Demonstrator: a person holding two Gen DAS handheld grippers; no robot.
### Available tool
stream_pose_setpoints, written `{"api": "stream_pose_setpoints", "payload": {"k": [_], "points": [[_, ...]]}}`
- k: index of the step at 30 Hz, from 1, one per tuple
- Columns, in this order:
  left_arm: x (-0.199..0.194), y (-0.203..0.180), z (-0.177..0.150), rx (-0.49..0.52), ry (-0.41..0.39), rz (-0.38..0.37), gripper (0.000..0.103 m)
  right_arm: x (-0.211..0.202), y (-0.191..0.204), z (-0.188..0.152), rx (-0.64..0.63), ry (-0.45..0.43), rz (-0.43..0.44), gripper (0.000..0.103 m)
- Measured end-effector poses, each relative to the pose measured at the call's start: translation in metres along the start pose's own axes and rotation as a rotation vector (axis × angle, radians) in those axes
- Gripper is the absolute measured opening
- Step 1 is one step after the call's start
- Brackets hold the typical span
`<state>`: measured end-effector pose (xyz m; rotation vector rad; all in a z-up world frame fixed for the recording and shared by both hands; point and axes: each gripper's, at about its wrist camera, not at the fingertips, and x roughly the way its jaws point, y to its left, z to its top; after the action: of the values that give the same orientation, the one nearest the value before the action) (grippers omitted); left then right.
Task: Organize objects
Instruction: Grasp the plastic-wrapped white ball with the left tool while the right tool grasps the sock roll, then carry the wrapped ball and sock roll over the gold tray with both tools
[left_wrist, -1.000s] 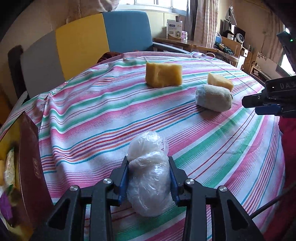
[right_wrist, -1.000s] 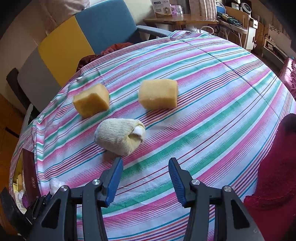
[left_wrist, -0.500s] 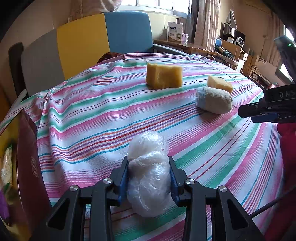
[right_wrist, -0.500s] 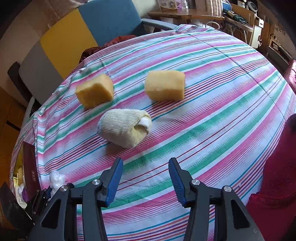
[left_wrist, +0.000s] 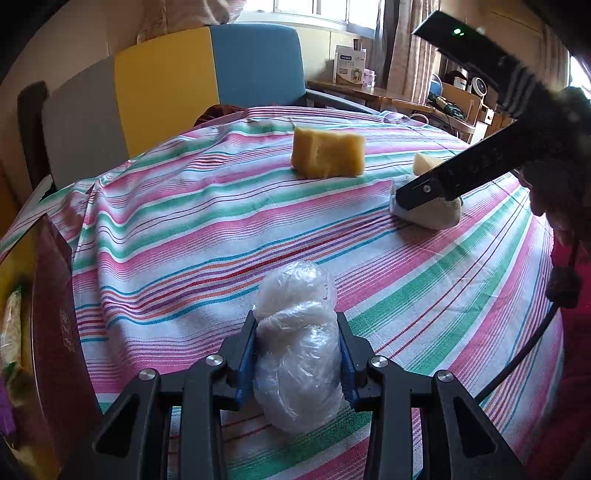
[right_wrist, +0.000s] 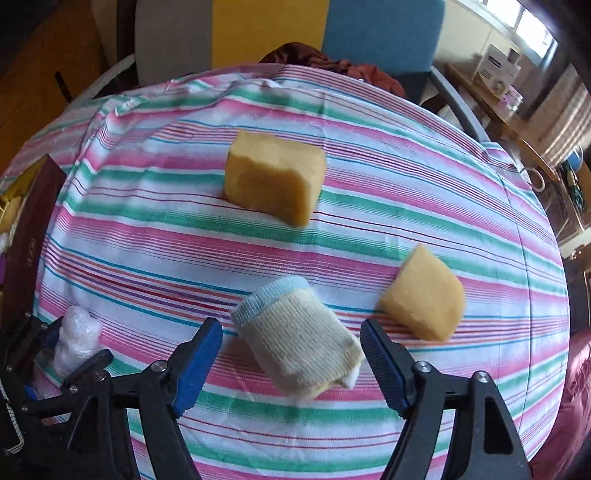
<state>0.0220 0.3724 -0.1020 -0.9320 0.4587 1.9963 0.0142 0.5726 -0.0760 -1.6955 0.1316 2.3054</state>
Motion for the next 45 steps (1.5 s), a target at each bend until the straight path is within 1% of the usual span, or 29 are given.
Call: {"api": "stream_pose_setpoints", "payload": {"k": [2, 3, 4, 5, 6, 7, 9, 12, 16, 19, 23, 28, 34, 39, 45], "points": [[0.000, 0.000, 0.000, -0.002, 0.000, -0.001, 0.039, 0.015, 0.001, 0.002, -0.007, 0.025, -0.051, 0.075], [0.000, 0.000, 0.000, -0.003, 0.000, -0.001, 0.039, 0.019, 0.001, 0.000, 0.007, 0.031, -0.060, 0.066], [0.001, 0.000, 0.000, -0.003, -0.001, -0.002, 0.039, 0.016, 0.002, -0.002, 0.022, 0.008, -0.069, 0.065], [0.000, 0.000, 0.001, -0.004, -0.001, -0.003, 0.039, 0.013, 0.002, -0.005, 0.037, -0.003, -0.067, 0.063], [0.001, 0.001, 0.001, -0.005, -0.001, -0.004, 0.039, 0.008, 0.002, -0.009, 0.062, -0.014, -0.052, 0.060], [0.001, 0.001, 0.001, -0.005, -0.001, -0.003, 0.039, 0.003, 0.001, -0.014, 0.093, -0.025, -0.033, 0.059], [0.001, 0.000, 0.000, -0.004, -0.002, -0.002, 0.039, -0.006, 0.003, -0.026, 0.151, -0.048, -0.021, 0.059], [0.001, 0.001, 0.001, -0.004, -0.003, -0.002, 0.039, -0.006, 0.002, -0.041, 0.230, -0.039, 0.044, 0.059], [-0.003, 0.001, 0.001, -0.003, 0.001, 0.008, 0.036, -0.003, 0.005, -0.042, 0.213, -0.051, 0.026, 0.059], [-0.016, 0.003, 0.002, -0.027, -0.008, 0.009, 0.036, 0.001, 0.006, -0.040, 0.192, -0.056, 0.016, 0.059], [-0.051, 0.002, 0.009, -0.021, -0.082, 0.026, 0.036, -0.001, 0.005, -0.043, 0.191, -0.063, 0.020, 0.059], [-0.096, 0.012, 0.015, -0.048, -0.157, 0.050, 0.036, 0.002, 0.007, -0.042, 0.175, -0.064, 0.011, 0.059], [-0.128, 0.030, 0.008, -0.095, -0.183, 0.080, 0.036, 0.004, 0.007, -0.042, 0.186, -0.059, 0.022, 0.060], [-0.145, 0.047, -0.003, -0.136, -0.192, 0.110, 0.036, 0.009, 0.005, -0.043, 0.191, -0.049, 0.030, 0.062], [-0.161, 0.078, -0.018, -0.204, -0.183, 0.167, 0.036, 0.011, 0.005, -0.044, 0.188, -0.051, 0.021, 0.065]]}}
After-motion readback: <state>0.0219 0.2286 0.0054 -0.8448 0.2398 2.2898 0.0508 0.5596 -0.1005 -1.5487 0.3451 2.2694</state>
